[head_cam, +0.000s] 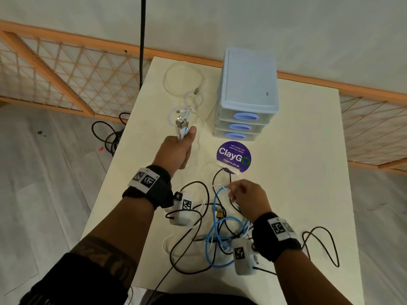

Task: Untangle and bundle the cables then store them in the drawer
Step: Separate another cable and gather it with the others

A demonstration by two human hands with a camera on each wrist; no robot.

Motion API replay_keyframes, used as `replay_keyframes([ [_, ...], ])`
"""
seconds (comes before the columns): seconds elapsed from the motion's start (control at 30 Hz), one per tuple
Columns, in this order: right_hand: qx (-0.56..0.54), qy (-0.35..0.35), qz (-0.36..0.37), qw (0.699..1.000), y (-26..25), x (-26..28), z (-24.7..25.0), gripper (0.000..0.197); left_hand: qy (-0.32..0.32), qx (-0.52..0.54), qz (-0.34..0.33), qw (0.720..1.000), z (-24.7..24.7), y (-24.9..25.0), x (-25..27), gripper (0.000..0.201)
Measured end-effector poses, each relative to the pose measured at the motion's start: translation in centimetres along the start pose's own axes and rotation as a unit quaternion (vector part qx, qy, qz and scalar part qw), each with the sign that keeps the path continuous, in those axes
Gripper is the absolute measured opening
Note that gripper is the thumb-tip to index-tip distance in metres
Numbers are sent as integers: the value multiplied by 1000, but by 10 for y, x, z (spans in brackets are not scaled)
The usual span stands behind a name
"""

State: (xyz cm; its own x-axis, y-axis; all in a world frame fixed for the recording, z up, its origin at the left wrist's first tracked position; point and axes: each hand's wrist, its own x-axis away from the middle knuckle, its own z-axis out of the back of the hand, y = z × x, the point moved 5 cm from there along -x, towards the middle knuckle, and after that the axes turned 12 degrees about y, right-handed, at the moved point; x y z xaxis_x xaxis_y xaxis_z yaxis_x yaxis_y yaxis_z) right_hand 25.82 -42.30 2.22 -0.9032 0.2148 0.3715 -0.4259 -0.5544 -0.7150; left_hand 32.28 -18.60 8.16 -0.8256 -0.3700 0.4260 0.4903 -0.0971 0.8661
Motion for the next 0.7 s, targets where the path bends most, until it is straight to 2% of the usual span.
replay_keyframes([
  [0.23, 143, -89, 52, 984, 9, 35, -31, 7, -9, 35, 6, 999, 1, 2, 9, 73],
  [0.27, 163, -100, 47, 980, 12, 39, -36, 14, -10, 36, 5, 999, 1, 1, 11, 73],
  [0.33, 176, -95, 35, 979, 20, 44, -44, 28, -10, 41, 5, 999, 1, 1, 15, 72],
  [0.37, 179, -81, 34, 980, 21, 47, -46, 28, -8, 44, 7, 999, 1, 0, 16, 71],
  [0.47, 241, -65, 66, 966, 19, 49, -49, 15, -6, 54, 17, 998, 3, -2, 19, 67],
  [0.57, 299, -74, 98, 946, 15, 50, -52, 15, -12, 62, 24, 998, 4, -5, 22, 65],
  [0.7, 284, -54, 50, 956, 13, 50, -54, 20, -13, 72, 29, 997, 5, -8, 25, 66],
])
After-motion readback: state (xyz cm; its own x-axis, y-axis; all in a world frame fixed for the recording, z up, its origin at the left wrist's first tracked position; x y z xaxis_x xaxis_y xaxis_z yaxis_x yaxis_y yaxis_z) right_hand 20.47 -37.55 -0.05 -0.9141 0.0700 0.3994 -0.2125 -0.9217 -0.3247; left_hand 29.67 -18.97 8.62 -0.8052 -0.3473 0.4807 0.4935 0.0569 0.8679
